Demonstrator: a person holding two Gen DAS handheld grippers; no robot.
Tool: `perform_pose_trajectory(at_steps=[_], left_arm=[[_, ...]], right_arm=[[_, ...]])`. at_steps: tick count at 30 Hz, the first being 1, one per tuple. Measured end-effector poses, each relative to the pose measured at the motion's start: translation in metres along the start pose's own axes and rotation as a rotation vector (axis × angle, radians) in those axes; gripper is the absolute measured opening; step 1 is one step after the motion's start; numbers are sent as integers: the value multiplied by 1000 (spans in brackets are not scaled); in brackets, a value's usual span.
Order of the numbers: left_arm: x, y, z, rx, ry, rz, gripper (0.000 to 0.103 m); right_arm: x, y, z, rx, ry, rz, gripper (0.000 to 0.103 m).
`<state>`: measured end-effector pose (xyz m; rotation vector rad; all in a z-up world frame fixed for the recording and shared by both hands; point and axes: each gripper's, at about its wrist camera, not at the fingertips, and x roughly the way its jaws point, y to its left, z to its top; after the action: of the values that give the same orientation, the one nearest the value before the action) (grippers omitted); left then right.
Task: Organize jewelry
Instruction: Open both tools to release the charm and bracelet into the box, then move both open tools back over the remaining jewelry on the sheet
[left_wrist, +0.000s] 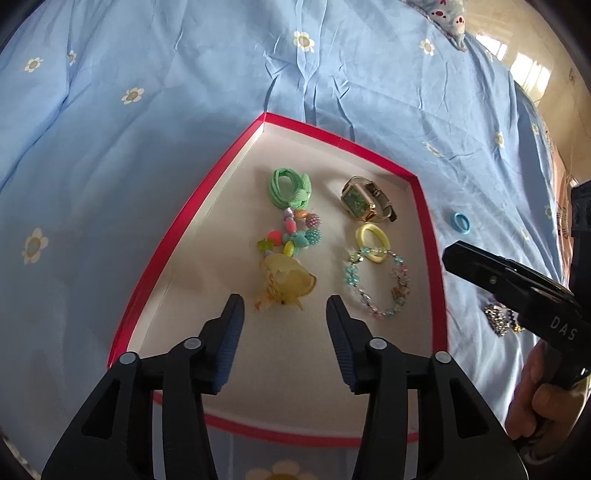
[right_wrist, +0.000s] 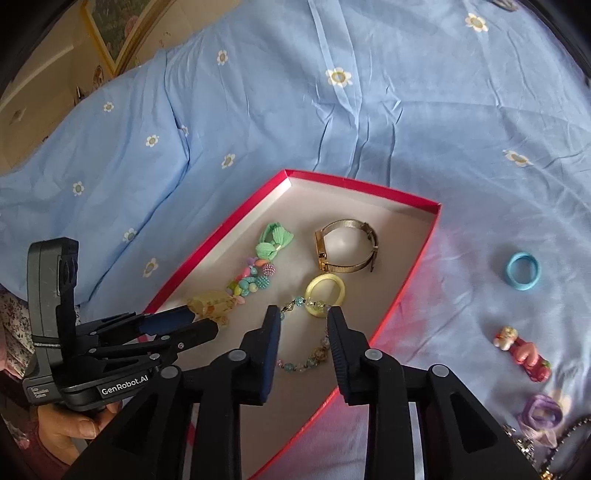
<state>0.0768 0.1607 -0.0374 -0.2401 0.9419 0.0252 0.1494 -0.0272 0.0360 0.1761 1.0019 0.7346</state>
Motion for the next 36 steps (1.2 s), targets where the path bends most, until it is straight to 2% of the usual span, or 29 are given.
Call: perform_pose_trajectory(at_steps=[3, 10, 15, 23, 36], left_arm=[[-9, -5, -4, -13, -8, -19, 53], [-23, -29, -16, -13, -20, -77, 62], [-24, -51, -23, -7, 6, -137, 69], [-18, -89, -33, 44, 38, -178, 72], [-4, -133, -38, 125, 77, -205, 72]], right_arm=[[-15, -5, -3, 11, -24, -7, 42], [-56, -32, -20, 70, -66, -51, 50], [-84, -56, -36, 115, -90, -97, 53], [-122, -91, -63, 177, -118, -190, 58], [-160, -140, -100, 280, -125, -275, 58]])
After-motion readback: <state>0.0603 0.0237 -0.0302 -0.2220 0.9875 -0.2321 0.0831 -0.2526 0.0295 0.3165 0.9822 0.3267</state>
